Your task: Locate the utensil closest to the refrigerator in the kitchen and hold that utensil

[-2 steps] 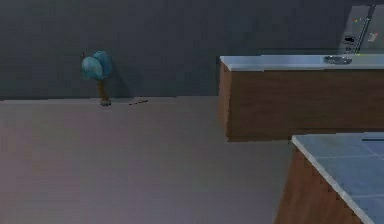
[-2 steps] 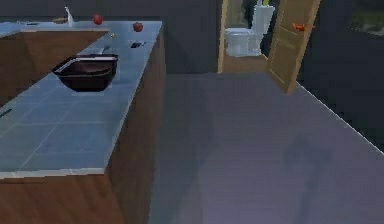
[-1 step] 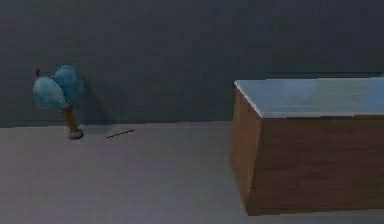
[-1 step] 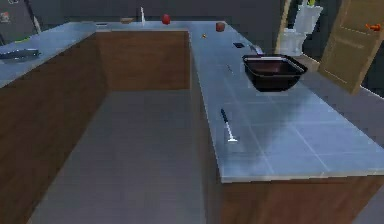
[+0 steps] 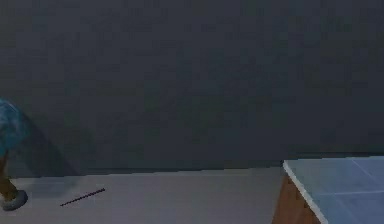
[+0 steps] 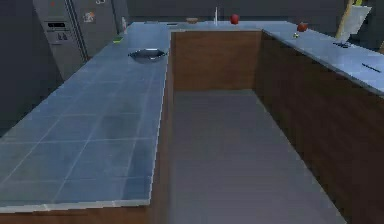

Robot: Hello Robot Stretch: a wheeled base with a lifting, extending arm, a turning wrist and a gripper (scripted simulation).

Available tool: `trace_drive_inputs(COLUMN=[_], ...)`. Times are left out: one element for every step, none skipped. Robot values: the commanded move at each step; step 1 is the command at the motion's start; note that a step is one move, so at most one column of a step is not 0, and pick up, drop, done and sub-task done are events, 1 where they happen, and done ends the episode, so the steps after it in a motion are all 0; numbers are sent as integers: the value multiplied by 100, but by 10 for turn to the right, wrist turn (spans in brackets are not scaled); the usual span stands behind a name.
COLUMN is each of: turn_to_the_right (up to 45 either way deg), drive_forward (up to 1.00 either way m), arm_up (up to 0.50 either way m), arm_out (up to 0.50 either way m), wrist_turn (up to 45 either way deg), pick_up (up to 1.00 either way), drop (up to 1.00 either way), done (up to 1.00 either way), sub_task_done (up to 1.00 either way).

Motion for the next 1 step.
trace_drive_inputs(turn_to_the_right=[0], drive_forward=[80], arm_up=[0], arm_out=[0], wrist_turn=[0], pick_up=[0], drop=[0], done=[0], sub_task_done=[0])
